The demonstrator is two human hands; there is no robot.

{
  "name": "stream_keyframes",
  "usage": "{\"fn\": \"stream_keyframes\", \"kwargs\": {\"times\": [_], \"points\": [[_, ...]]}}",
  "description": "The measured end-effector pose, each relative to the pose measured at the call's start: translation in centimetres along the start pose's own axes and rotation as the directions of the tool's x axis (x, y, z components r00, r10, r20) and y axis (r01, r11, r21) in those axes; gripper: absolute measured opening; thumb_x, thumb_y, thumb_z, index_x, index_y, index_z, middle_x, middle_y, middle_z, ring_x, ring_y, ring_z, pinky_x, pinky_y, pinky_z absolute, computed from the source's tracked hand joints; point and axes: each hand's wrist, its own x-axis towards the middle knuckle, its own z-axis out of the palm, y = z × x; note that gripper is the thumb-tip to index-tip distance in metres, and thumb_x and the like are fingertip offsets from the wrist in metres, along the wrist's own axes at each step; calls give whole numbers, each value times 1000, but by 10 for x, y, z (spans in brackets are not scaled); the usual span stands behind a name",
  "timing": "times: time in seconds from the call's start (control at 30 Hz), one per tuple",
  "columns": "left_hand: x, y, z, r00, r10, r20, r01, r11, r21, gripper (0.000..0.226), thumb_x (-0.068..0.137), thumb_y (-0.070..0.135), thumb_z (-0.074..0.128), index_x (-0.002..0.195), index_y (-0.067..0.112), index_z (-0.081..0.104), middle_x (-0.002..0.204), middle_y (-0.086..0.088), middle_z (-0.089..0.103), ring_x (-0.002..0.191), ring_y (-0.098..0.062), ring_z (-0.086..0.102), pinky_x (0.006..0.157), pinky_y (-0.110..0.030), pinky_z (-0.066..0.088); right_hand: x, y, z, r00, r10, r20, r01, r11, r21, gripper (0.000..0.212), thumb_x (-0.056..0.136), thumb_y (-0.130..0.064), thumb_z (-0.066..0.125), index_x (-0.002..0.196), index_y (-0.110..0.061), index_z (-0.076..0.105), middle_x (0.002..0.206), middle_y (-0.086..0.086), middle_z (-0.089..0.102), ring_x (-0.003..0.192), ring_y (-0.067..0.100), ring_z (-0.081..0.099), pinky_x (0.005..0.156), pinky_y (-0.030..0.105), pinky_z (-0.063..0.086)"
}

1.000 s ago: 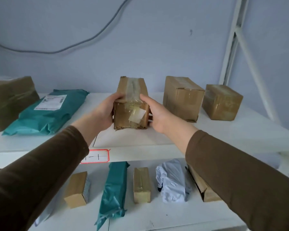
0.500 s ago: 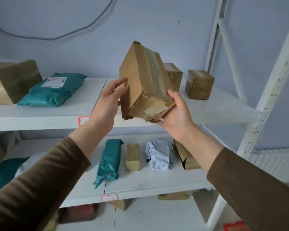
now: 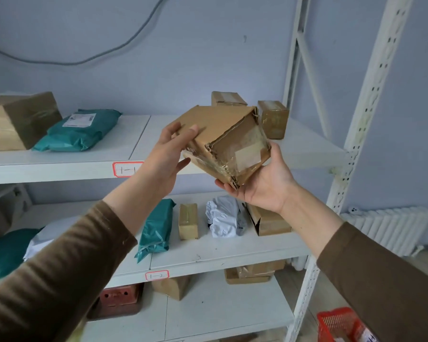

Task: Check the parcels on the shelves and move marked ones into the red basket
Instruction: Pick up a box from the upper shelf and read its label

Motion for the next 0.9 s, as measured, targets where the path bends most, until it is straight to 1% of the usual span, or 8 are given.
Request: {"fn": "stream_keyframes", "kwargs": {"times": [0.17, 0.37, 0.43, 0.53, 0.6, 0.7, 0.83, 0.9], "points": [[-15, -4, 11, 999, 28, 18, -28, 999, 25, 59, 95, 34, 74, 147, 32, 49, 146, 1, 57, 128, -10, 56, 113, -41, 44, -17, 4, -11, 1000, -26, -13, 26, 1000, -2, 89, 88, -79, 35, 140, -12, 63, 140, 25, 64, 118, 45, 62, 83, 39, 55], [-37, -22, 5, 990, 56, 131, -58, 998, 15, 62, 98, 9, 62, 151, 38, 48, 150, -2, 52, 126, -16, 59, 114, -43, 47, -34, 18, -30, 971, -239, 21, 239, 970, -42, 56, 98, -52, 44, 134, -17, 67, 136, 16, 68, 124, 31, 61, 102, 50, 50], [-42, -31, 3, 988, 63, 142, -69, 997, 42, 62, 100, 17, 63, 152, 47, 44, 151, 0, 51, 128, -15, 57, 116, -46, 44, -38, 28, -37, 950, -308, 43, 310, 948, -70, 49, 97, -41, 50, 134, -14, 66, 130, 16, 70, 119, 30, 64, 101, 48, 50], [-48, -42, 0, 985, 55, 166, -57, 998, 5, 64, 97, 55, 60, 154, 58, 32, 158, 18, 46, 144, -11, 45, 120, -49, 36, -42, 43, -42, 905, -415, 89, 425, 888, -178, 52, 85, -32, 62, 132, -12, 63, 115, 11, 72, 104, 25, 66, 94, 41, 49], [-51, -48, 0, 974, 63, 217, -66, 998, 5, 70, 90, 76, 52, 154, 60, 31, 160, 22, 45, 148, -14, 43, 119, -51, 37, -46, 51, -36, 863, -491, 119, 497, 787, -366, 58, 77, -36, 65, 133, -22, 61, 115, 2, 71, 105, 18, 65, 92, 37, 50], [-53, -54, 4, 973, 7, 229, 21, 993, -119, 65, 96, 75, 39, 144, 36, 59, 146, 1, 65, 133, -22, 63, 115, -52, 44, -52, 65, -21, 799, -577, 169, 549, 584, -599, 73, 72, -49, 69, 142, -37, 52, 138, -5, 62, 127, 13, 61, 97, 36, 57], [-51, -67, -3, 974, -106, 199, 168, 930, -328, 76, 99, 73, 28, 140, 20, 64, 139, -11, 69, 126, -28, 69, 108, -49, 52, -59, 85, -2, 669, -682, 294, 437, 42, -899, 83, 79, -65, 61, 155, -46, 35, 158, -16, 30, 149, 7, 26, 121, 42, 32], [-50, -74, -7, 970, -103, 219, 181, 907, -379, 84, 94, 78, 31, 148, 19, 58, 146, -13, 64, 135, -32, 62, 116, -54, 43, -63, 91, 6, 628, -704, 333, 385, -91, -918, 83, 81, -63, 61, 157, -44, 33, 163, -13, 24, 151, 12, 20, 123, 46, 27]]}}
